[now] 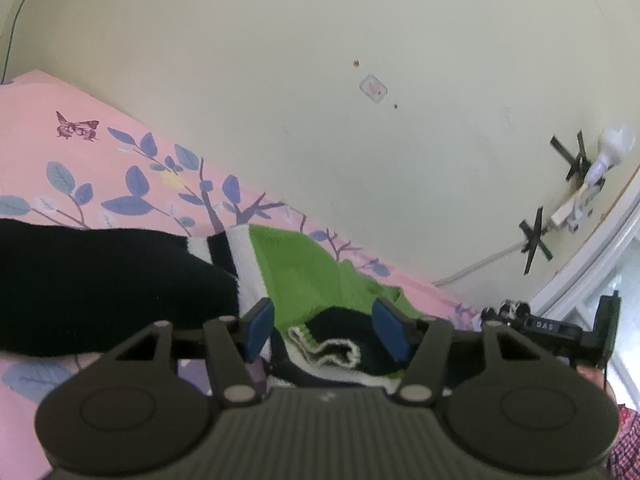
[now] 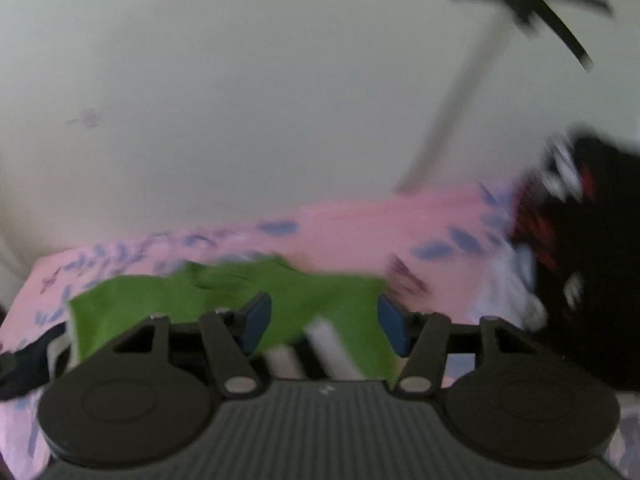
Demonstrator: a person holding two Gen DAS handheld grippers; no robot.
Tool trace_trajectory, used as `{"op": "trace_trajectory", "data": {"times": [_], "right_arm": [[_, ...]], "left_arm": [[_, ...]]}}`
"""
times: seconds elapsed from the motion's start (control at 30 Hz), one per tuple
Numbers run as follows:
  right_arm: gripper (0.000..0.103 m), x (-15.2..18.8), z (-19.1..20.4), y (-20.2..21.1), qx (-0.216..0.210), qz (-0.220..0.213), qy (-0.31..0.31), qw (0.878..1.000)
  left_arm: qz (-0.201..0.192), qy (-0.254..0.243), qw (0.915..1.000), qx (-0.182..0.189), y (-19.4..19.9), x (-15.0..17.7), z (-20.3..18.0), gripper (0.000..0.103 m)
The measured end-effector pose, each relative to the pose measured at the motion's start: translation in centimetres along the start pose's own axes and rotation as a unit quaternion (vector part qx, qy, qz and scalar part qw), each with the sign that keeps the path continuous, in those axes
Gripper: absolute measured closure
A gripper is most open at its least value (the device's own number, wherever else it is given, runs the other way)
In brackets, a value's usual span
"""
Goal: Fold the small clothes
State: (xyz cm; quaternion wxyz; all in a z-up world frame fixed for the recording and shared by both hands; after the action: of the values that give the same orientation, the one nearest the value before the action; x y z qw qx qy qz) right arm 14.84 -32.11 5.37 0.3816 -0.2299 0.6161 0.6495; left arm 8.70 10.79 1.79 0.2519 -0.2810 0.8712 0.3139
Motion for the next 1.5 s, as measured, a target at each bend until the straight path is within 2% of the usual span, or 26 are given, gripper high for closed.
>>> {"op": "trace_trajectory", "data": {"times": [0.1, 0.13, 0.17, 0.2, 0.27, 0.37, 0.4, 0.5, 0.63, 0.7, 0.77, 0.8, 0.83, 0.9, 0.93, 1.0, 1.07, 1.1, 1.13, 1.17, 1.2, 1.3, 1.37, 1.4, 1.43, 1.5], "right_arm": [[0.052, 1.4, -1.5, -1.9, -0.018, 0.031, -0.026, 0.999], [0.060, 1.9, -1.3, -2.3, -0.025, 0.036, -0.019, 0.999], [0.078, 2.2, -0.7, -2.9, -0.028, 0.044, 0.001, 0.999], [0.103, 2.4, -0.3, -3.3, -0.014, 0.042, 0.019, 0.999], [0.103, 1.9, -1.0, -3.9, 0.030, 0.006, 0.029, 0.999], [0.103, 1.2, -4.6, -3.8, 0.156, -0.039, -0.007, 0.987], [0.103, 1.2, -5.5, -3.4, 0.157, -0.043, -0.028, 0.986], [0.103, 1.7, -5.6, -0.8, 0.077, -0.038, -0.051, 0.995], [0.103, 2.5, -0.7, 3.0, -0.015, -0.041, 0.040, 0.998], [0.103, 3.2, 3.4, 3.7, -0.058, -0.028, 0.114, 0.991], [0.096, 4.4, 8.3, 4.4, -0.061, -0.020, 0.233, 0.970], [0.057, 5.3, 10.7, 4.4, -0.054, -0.018, 0.299, 0.953], [0.034, 6.5, 12.9, 4.3, -0.035, -0.025, 0.365, 0.930], [0.034, 9.1, 16.4, 3.4, 0.008, -0.056, 0.483, 0.874], [0.034, 9.6, 17.1, 2.2, 0.020, -0.056, 0.510, 0.858], [0.035, 10.2, 18.5, 0.0, 0.040, -0.037, 0.537, 0.842], [0.048, 10.3, 19.3, -2.1, 0.045, -0.022, 0.547, 0.835], [0.071, 10.1, 19.0, -2.4, 0.036, -0.021, 0.539, 0.841], [0.103, 9.2, 19.2, -2.6, 0.016, -0.005, 0.513, 0.858], [0.103, 8.1, 18.9, -2.5, -0.006, 0.002, 0.465, 0.885], [0.103, 6.7, 18.4, -1.9, -0.022, -0.016, 0.412, 0.911], [0.103, 2.2, 15.4, -0.4, -0.038, -0.075, 0.224, 0.971], [0.103, 1.0, 14.4, -0.4, -0.074, -0.078, 0.133, 0.985], [0.095, 1.4, 15.1, -0.8, -0.089, -0.064, 0.135, 0.985], [0.071, 2.1, 16.4, -1.4, -0.105, -0.036, 0.160, 0.981], [0.041, 4.7, 19.1, -2.9, -0.132, 0.030, 0.227, 0.964]], "left_arm": [[0.009, -0.015, 0.9998, -0.009, -0.6, 0.4, -0.3, 0.047], [0.011, -0.020, 0.9997, -0.013, -0.8, 0.6, -0.3, 0.046], [0.014, -0.023, 0.9995, -0.016, -1.0, 0.6, -0.3, 0.046], [0.017, -0.025, 0.9994, -0.018, -1.2, 0.7, -0.3, 0.046], [0.023, -0.028, 0.9990, -0.027, -1.6, 0.8, -0.1, 0.046], [0.028, -0.025, 0.9986, -0.038, -2.0, 0.8, 0.4, 0.046], [0.030, -0.022, 0.9985, -0.039, -2.1, 0.7, 0.6, 0.046], [0.033, -0.005, 0.9990, -0.028, -2.1, 0.5, 0.9, 0.046], [0.032, -0.001, 0.9993, -0.017, -1.9, 0.6, 0.6, 0.046], [0.027, -0.003, 0.9994, -0.020, -1.7, 0.5, 0.5, 0.045], [0.020, -0.002, 0.9996, -0.019, -1.3, 0.3, 0.6, 0.044], [0.015, 0.000, 0.9997, -0.020, -1.0, 0.2, 0.7, 0.043], [0.011, 0.004, 0.9997, -0.020, -0.8, 0.0, 0.8, 0.043], [0.004, 0.013, 0.9998, -0.017, -0.4, -0.3, 1.2, 0.042], [0.001, 0.020, 0.9997, -0.013, -0.3, -0.4, 1.4, 0.042], [0.000, 0.029, 0.9995, -0.007, -0.1, -0.6, 1.6, 0.042], [-0.001, 0.033, 0.9995, -0.001, 0.1, -0.7, 1.6, 0.042], [-0.002, 0.034, 0.9994, 0.001, 0.2, -0.8, 1.6, 0.042], [-0.003, 0.034, 0.9994, 0.002, 0.3, -0.8, 1.6, 0.042], [-0.005, 0.036, 0.9993, 0.005, 0.4, -0.8, 1.6, 0.042], [-0.006, 0.038, 0.9992, 0.007, 0.5, -0.9, 1.6, 0.042], [-0.008, 0.052, 0.9984, 0.020, 0.8, -1.1, 1.9, 0.042], [-0.008, 0.056, 0.9981, 0.024, 0.8, -1.2, 2.0, 0.041], [-0.008, 0.056, 0.9981, 0.024, 0.8, -1.2, 2.0, 0.041], [-0.007, 0.056, 0.9982, 0.022, 0.8, -1.2, 2.0, 0.041], [-0.005, 0.056, 0.9982, 0.022, 0.8, -1.2, 2.0, 0.041]]}}
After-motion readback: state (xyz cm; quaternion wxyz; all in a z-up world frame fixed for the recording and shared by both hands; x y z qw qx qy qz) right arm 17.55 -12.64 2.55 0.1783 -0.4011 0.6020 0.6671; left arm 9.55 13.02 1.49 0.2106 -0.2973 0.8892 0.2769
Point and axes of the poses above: each gripper's, at about its wrist camera, not at the fingertips, and y roughly against the way its jaws point, z to its left, x to its underside, the point moved 1 cm from there along -y, roughly the way its jaws point, and after that the axes turned 6 degrees about y, right-handed, at the moved point
